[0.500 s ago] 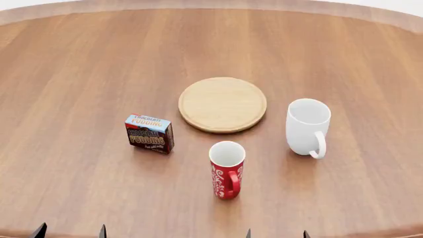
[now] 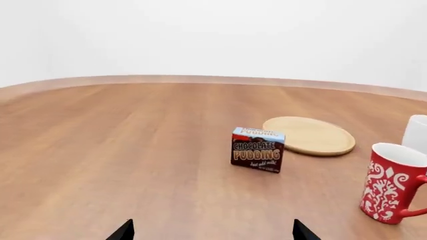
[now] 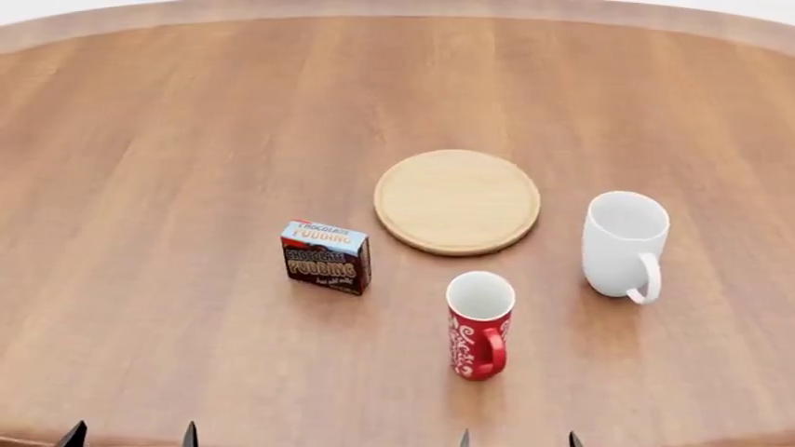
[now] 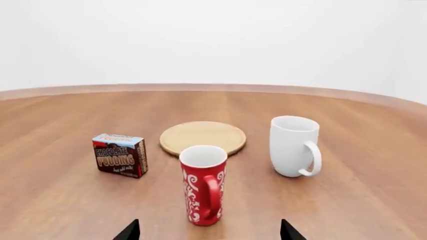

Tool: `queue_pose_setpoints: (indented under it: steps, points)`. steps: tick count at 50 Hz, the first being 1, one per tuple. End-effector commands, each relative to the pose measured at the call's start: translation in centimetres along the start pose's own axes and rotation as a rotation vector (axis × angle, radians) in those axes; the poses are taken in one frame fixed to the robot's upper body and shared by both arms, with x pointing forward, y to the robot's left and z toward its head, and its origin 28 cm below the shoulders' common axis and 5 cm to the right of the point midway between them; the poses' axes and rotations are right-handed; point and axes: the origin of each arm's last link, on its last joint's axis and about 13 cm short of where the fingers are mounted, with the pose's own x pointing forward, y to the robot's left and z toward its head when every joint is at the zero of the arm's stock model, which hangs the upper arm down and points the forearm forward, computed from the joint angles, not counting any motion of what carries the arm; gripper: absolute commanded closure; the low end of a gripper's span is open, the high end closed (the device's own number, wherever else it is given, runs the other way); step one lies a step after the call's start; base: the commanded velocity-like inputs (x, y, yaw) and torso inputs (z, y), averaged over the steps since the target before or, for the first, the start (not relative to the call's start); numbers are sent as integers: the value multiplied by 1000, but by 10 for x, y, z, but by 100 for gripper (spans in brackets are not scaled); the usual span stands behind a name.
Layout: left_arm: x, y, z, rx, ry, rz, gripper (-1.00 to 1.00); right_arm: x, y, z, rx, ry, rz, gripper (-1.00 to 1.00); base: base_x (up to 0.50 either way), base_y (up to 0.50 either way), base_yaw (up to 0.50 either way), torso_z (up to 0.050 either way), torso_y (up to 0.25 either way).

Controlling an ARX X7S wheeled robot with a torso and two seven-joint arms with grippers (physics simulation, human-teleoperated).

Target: Put the chocolate pudding to the left of the plate.

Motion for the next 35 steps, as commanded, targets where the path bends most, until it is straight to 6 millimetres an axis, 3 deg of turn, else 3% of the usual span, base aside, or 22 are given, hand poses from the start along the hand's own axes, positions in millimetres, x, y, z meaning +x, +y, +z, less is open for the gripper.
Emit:
queue_pose_setpoints:
  steps: [1,15,35]
  points:
    - [-1,0,1,-5,1,1,-100,-1,1,0,2,-4,8,-100,0,500,0,0,0]
    - [-4,-2,3,-5,-4,-3,-100,-1,2,0,4,-9,24,-100,0,461,0,0,0]
    - [-5,-2,4,-1,-8,-4,-100,-2,2,2,-17,-8,17,-100,0,110,0,0,0]
